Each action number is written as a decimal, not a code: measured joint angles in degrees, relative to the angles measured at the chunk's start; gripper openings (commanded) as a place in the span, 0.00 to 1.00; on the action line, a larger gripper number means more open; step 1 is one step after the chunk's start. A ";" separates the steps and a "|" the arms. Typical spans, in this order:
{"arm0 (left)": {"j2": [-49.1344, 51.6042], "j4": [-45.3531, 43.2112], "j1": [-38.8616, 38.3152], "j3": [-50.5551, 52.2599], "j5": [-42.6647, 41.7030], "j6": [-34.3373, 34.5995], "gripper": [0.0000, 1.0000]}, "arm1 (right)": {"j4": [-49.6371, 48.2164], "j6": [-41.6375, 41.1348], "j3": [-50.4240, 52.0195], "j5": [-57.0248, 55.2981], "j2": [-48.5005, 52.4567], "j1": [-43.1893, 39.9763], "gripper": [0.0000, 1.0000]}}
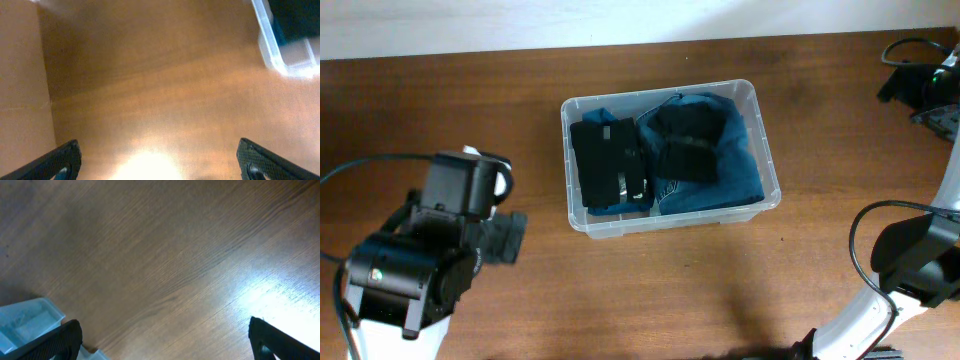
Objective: Pack container
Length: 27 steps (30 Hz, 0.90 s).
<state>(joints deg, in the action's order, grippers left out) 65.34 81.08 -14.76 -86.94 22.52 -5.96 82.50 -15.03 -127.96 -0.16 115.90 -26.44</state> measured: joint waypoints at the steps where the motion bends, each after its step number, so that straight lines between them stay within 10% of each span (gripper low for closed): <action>1: -1.09 -3.74 1.64 2.10 -0.11 -0.20 0.99 | 0.00 0.04 0.00 0.00 0.00 0.00 0.98; 16: -29.59 -70.25 16.76 55.54 -22.40 -6.91 0.99 | 0.02 0.00 0.00 0.02 0.00 -0.02 0.98; 27: -48.24 -83.32 16.76 80.46 -27.32 -5.79 0.99 | 0.00 -0.02 0.00 0.02 0.00 -0.02 0.98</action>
<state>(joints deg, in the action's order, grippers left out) 17.10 -2.24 2.00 -6.48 -4.80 -11.75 82.50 -15.05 -127.96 -0.14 115.90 -26.46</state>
